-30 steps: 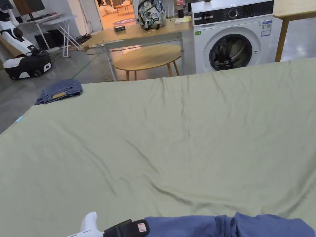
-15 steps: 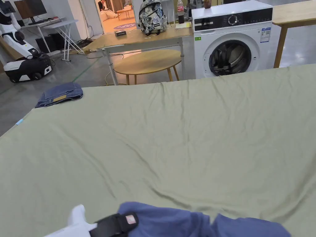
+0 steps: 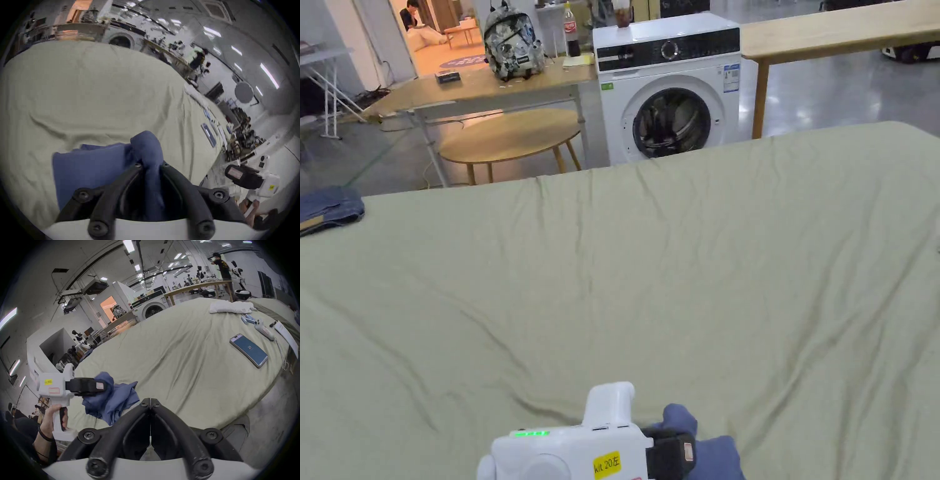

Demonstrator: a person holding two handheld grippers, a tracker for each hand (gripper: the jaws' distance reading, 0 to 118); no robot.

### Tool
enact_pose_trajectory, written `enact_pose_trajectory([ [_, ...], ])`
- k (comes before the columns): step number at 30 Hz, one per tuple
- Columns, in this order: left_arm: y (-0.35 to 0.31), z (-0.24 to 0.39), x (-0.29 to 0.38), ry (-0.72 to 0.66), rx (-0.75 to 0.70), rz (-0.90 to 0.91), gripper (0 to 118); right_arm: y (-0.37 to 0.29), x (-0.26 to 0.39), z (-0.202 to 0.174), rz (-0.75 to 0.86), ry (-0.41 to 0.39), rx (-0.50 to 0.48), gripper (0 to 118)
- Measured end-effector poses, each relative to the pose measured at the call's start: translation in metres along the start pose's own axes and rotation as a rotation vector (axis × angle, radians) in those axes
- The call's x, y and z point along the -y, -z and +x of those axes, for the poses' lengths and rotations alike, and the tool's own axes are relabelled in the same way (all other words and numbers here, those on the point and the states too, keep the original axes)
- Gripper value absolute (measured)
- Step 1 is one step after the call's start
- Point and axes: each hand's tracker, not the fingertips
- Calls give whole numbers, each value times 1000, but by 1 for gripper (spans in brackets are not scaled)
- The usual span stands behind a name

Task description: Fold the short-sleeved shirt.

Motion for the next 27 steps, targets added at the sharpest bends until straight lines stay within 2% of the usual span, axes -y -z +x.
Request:
enact_pose_trajectory([
  [2, 3, -2, 1, 4, 29, -12, 11, 0, 1, 6, 4, 26, 12, 0],
  [3, -1, -3, 1, 2, 36, 8, 25, 0, 1, 8, 7, 36, 14, 0],
  [4, -9, -8, 2, -2, 115, 63, 59, -1, 1, 7, 7, 44, 12, 0],
  [5, -16, -12, 2, -17, 177, 100, 67, 0, 1, 9, 5, 48, 8, 0],
  [6, -23, -15, 1, -36, 206, 129, 62, 0, 1, 9, 4, 49, 6, 0],
  [8, -30, -22, 4, -66, 183, 156, 61, 2, 1, 9, -4, 41, 10, 0],
  [9, -32, -24, 7, -79, 167, 156, 53, 2, 1, 8, -7, 34, 11, 0],
  [11, -16, -30, 14, -96, 150, 108, 7, 5, 1, 5, -16, 22, 13, 0],
  [12, -6, -32, 20, -106, 124, 66, 1, 6, 1, 3, -19, 19, 12, 0],
  [16, 47, -24, 45, -64, 72, -108, 0, 14, 2, -9, -36, 16, -18, 0],
  [19, 50, -19, 47, -58, 77, -80, 0, 29, 4, -26, -83, -25, -90, 0],
  [20, 43, -18, 42, -63, 75, -76, 3, 36, 4, -32, -101, -52, -99, 0],
  [21, 31, -13, 36, -71, 85, -72, 11, 44, 4, -40, -117, -83, -107, 0],
  [24, -16, -16, 26, -43, 94, 31, 61, 80, 1, -64, -171, -150, -183, 0],
  [25, -34, -24, 22, -31, 85, 84, 71, 98, -1, -73, -198, -162, -210, 0],
  [27, -67, -37, 20, -28, 71, 143, 71, 127, -2, -85, -245, -183, -221, 0],
])
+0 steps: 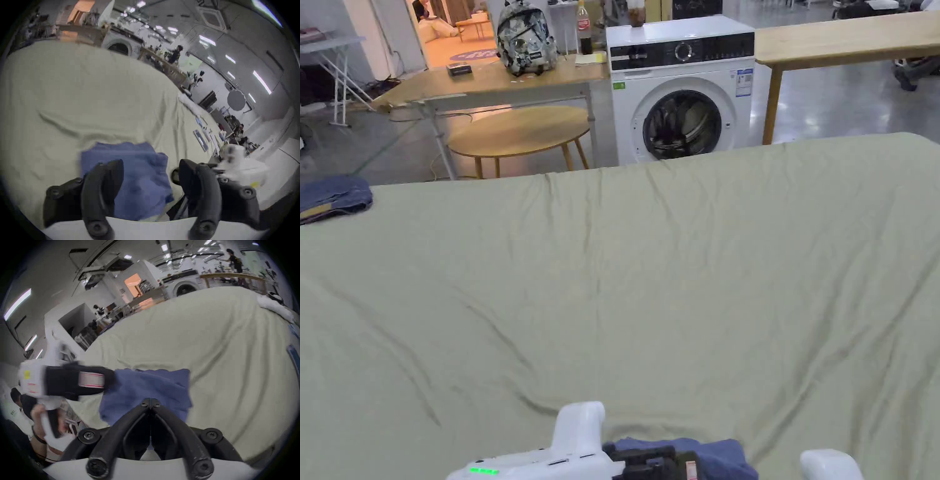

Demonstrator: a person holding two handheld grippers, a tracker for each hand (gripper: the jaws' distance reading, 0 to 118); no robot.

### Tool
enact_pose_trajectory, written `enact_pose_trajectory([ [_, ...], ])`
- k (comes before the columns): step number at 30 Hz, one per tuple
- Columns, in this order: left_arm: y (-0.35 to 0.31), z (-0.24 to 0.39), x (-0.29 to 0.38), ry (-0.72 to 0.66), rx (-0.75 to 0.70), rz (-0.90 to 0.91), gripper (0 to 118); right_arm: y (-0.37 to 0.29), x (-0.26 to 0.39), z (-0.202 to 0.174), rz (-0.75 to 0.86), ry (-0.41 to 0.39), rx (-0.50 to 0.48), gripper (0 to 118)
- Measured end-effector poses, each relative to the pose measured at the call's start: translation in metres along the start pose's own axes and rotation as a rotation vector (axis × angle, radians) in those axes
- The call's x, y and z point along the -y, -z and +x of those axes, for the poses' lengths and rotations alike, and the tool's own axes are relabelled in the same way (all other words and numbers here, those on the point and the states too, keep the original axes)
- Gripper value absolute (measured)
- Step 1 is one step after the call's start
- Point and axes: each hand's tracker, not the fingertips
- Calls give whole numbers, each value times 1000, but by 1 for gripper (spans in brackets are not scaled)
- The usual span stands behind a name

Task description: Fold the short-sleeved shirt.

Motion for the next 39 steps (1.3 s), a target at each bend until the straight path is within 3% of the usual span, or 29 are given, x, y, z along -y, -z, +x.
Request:
enact_pose_trajectory([
  [2, -31, -18, -3, -29, -33, 37, 71, 34, -7, 0, -71, -10, 37, 0],
  [4, -50, -42, 0, -59, -34, 52, 72, 68, -5, 4, -200, -63, 192, 0],
  [5, -53, -55, 3, -84, -29, 47, 72, 77, -1, 3, -244, -96, 208, 0],
  [7, -54, -70, 6, -148, -9, -27, 72, 64, 1, 3, -155, -124, 162, 0],
  [15, 28, -105, 34, -265, 114, -134, 72, 59, 0, 12, -170, -52, 137, 0],
  [16, 37, -107, 37, -274, 107, -144, 69, 60, 0, 12, -172, -56, 139, 0],
  [19, 48, -108, 40, -431, 231, -105, 31, 59, 0, 10, -172, -63, 147, 0],
  [21, 43, -103, 41, -402, 158, -96, 30, 54, -2, 7, -168, -61, 149, 0],
  [22, 35, -102, 40, -359, 146, -80, 30, 48, -5, 6, -158, -40, 134, 0],
  [24, 14, -109, 36, -448, 192, -44, 30, 32, -9, 4, -107, 15, 63, 0],
  [26, -33, -119, 29, -451, 195, 49, 30, 16, -14, -1, -65, 1, 35, 0],
  [30, -162, -196, 24, -439, -25, 201, 30, 2, -16, -5, -66, -47, 49, 0],
  [34, -278, -269, 31, -584, -315, 290, 29, 8, -7, -6, -114, -57, 31, 0],
  [39, -295, -288, 15, -603, -325, 323, 30, 17, -1, -6, -145, -21, 11, 0],
])
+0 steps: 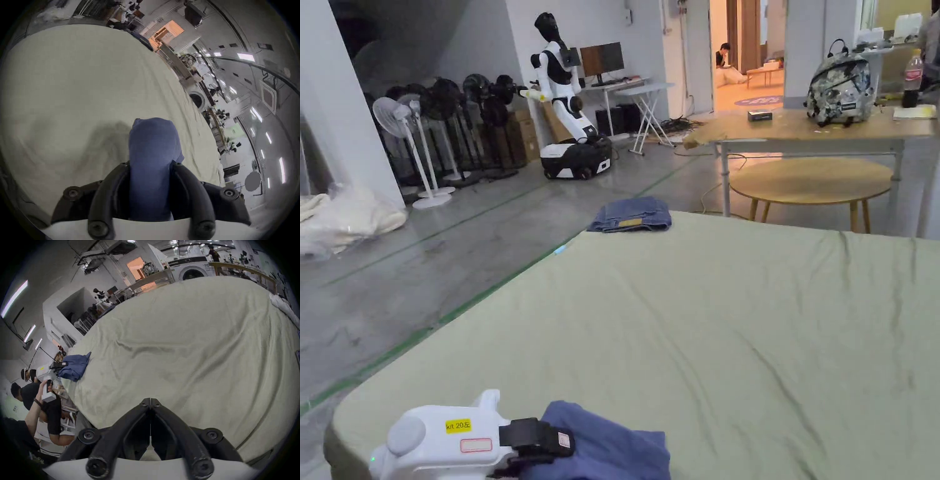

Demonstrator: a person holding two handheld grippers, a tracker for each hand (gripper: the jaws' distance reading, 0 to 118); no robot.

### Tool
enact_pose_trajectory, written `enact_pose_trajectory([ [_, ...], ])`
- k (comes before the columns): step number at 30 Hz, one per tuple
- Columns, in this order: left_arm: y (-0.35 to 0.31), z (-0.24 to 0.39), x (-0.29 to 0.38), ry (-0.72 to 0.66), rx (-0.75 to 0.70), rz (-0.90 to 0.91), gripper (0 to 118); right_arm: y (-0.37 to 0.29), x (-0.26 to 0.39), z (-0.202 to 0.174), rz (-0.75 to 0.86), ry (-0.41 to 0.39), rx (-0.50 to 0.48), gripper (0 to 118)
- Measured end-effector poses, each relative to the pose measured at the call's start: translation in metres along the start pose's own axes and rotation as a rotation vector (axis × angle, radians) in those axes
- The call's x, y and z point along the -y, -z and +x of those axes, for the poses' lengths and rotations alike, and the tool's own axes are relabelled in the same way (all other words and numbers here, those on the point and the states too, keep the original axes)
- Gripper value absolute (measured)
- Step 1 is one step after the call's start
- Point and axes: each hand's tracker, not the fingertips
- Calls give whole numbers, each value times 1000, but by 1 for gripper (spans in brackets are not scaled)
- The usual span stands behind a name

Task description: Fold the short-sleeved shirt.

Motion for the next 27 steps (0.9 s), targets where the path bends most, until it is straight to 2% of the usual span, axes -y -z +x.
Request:
enact_pose_trajectory([
  [1, 5, 1, -5, 15, -15, -15, 32, -1, 0, 0, -2, 3, -10, 0],
  [2, 7, 5, -8, 35, -60, -48, 43, -2, -1, -2, -1, 0, -11, 0],
  [3, 8, -19, -37, 77, -136, -32, 59, -5, -1, -4, 2, -8, -6, 0],
  [4, 0, -10, -46, 153, -247, 29, 63, -10, -2, -5, 12, -32, 9, 0],
  [5, -9, 3, -55, 247, -354, 68, 63, -15, -4, -5, 28, -61, 21, 0],
  [6, -20, 10, -59, 293, -392, 121, 63, -20, -6, -4, 45, -79, 32, 0],
  [8, -51, 69, -33, 379, -339, 214, 63, -31, -11, -2, 94, -108, 68, 0],
  [10, -78, 110, -18, 447, -280, 336, 63, -43, -18, -6, 142, -138, 152, 0],
  [12, -103, 124, -9, 566, -240, 455, 63, -61, -22, -16, 244, -219, 241, 0],
  [15, -126, 188, 40, 689, -188, 648, 63, -93, -34, -28, 392, -277, 266, 0],
  [18, -126, 240, 80, 833, -228, 669, 63, -128, -47, -39, 566, -308, 257, 0],
  [21, -106, 285, 128, 976, -259, 696, 63, -150, -54, -49, 714, -375, 310, 0],
  [23, -92, 304, 151, 1019, -236, 729, 62, -154, -60, -46, 766, -383, 350, 0],
  [27, -72, 327, 178, 1005, -125, 743, 52, -161, -72, -43, 825, -329, 324, 0],
])
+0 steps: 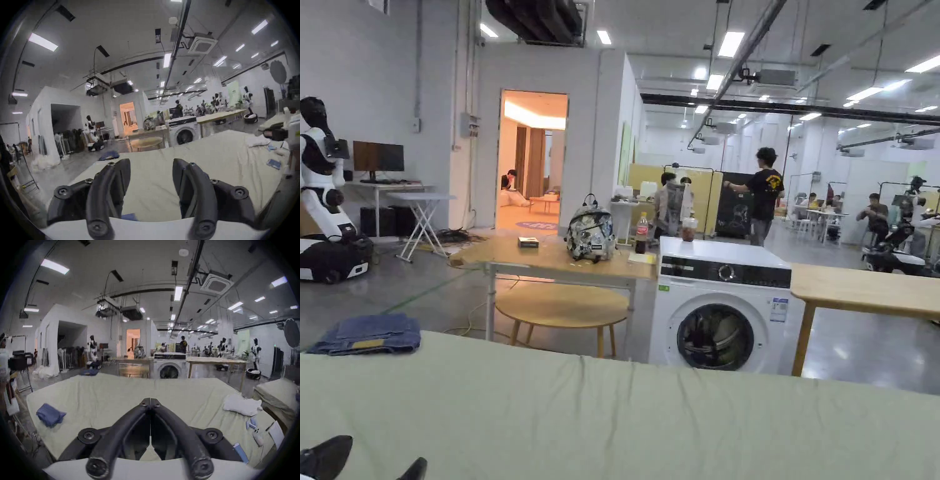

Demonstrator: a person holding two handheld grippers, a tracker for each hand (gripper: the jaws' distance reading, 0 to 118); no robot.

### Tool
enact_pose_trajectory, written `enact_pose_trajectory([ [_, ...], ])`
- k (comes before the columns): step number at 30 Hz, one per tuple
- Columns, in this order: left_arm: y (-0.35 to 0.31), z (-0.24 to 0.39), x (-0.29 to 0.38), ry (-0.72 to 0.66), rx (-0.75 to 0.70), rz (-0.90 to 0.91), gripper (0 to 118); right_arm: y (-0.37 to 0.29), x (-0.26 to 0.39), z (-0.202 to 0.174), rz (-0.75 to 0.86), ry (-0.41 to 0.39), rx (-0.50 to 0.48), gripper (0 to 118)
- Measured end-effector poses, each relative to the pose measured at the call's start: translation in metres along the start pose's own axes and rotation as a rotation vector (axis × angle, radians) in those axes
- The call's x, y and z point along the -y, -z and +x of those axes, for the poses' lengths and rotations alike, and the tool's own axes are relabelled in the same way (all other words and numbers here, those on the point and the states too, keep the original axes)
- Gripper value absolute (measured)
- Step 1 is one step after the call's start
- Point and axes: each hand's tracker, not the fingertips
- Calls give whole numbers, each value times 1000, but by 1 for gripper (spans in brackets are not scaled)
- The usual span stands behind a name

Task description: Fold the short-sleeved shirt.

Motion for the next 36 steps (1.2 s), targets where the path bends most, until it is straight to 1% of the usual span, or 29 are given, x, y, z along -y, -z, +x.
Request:
enact_pose_trajectory([
  [1, 1, 7, -2, -8, 30, 6, 43, 0, -1, 0, 6, 6, 5, 0],
  [2, 1, 16, -2, 2, 32, 12, 35, 0, 0, 1, 21, -4, 10, 0],
  [3, 2, 19, -1, 5, 30, 7, 20, -1, 2, 1, 54, -33, 28, 0],
  [4, 3, 26, 2, 19, 31, 6, 0, -2, 4, 0, 66, -55, 69, 0],
  [5, 4, 36, 3, 28, -6, -6, 0, -2, 6, -2, 63, -39, 94, 0],
  [6, 2, 42, 6, 28, -30, 6, 0, -3, 7, -1, 56, -22, 88, 0],
  [7, 2, 45, 8, 18, -4, 10, 0, -2, 9, -1, 43, 1, 73, 0],
  [8, 2, 45, 7, -5, 54, 11, 0, -3, 12, -1, 38, 18, 67, 0],
  [9, 5, 47, 6, -11, 56, -4, 0, -4, 14, -3, 34, 21, 71, 0],
  [10, 5, 49, 6, -4, 32, 3, 0, -6, 15, -6, 29, 14, 74, 0],
  [12, 3, 43, 5, -35, 46, 3, 0, -8, 16, -13, 13, -17, 98, 0],
  [14, 1, 40, 4, -69, 55, 25, 0, -7, 17, -17, 0, -12, 87, 0],
  [15, 1, 37, 4, -91, 58, 22, 0, -6, 18, -17, -4, 7, 50, 0],
  [16, 2, 35, 4, -101, 70, 20, 0, -6, 18, -17, -5, 20, 45, 0],
  [19, 1, 33, 5, -92, 72, 21, 0, -5, 20, -20, -12, -9, 71, 0],
  [21, 0, 29, 7, -135, 100, 25, 0, -6, 19, -21, -14, -20, 75, 0],
  [23, 1, 25, 8, -172, 119, 23, 0, -8, 18, -20, -7, -9, 67, 0],
  [29, -2, 28, 7, -135, 97, 36, 0, -12, 13, -16, 25, 25, 68, 0],
  [32, -5, 29, 6, -136, 109, 43, 0, -15, 11, -16, 33, 25, 71, 0],
  [33, -5, 30, 6, -135, 109, 44, 0, -16, 10, -16, 37, 15, 83, 6],
  [34, -6, 30, 6, -128, 103, 47, 0, -18, 9, -17, 51, 5, 94, 28],
  [35, -7, 31, 5, -119, 96, 51, 12, -20, 10, -16, 77, 5, 88, 54],
  [36, -6, 32, 4, -116, 94, 52, 30, -23, 9, -15, 101, 16, 69, 77],
])
